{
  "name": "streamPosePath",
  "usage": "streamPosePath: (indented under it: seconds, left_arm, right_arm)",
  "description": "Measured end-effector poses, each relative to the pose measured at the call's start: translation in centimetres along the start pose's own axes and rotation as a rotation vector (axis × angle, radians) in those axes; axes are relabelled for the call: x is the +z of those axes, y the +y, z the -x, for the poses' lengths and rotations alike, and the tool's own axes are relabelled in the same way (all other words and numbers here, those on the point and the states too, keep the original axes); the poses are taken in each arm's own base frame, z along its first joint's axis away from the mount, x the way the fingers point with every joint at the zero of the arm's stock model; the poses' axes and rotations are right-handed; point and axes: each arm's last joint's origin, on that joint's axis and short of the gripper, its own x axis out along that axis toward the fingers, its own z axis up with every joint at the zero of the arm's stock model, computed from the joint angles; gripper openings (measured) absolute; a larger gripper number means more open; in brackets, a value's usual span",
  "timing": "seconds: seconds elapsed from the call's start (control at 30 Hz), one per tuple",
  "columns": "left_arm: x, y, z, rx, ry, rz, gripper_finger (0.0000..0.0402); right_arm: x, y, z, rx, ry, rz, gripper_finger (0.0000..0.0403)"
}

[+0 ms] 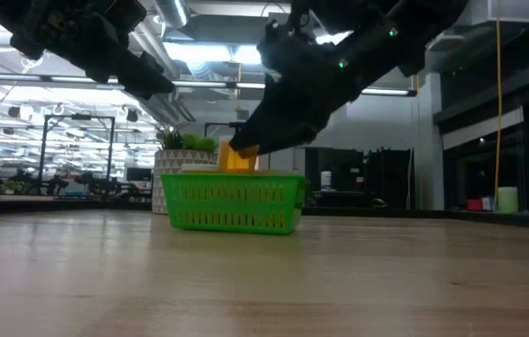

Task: Pick and place pill bottles into a basket
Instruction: Put the orange medicine bottle into the green bin

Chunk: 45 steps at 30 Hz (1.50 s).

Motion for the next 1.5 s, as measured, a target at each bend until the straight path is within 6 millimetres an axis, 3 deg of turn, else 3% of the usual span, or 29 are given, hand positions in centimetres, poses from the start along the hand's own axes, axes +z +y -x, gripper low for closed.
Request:
streamPosePath:
  seconds: [1.5]
  left_arm:
    - [-0.13,-0.01,0.00,-0.002,0.013,0.003,0.0210]
  right_arm:
    - [-0.61,-0.22,-0.56,0.007,0.036,0.023,0.0212]
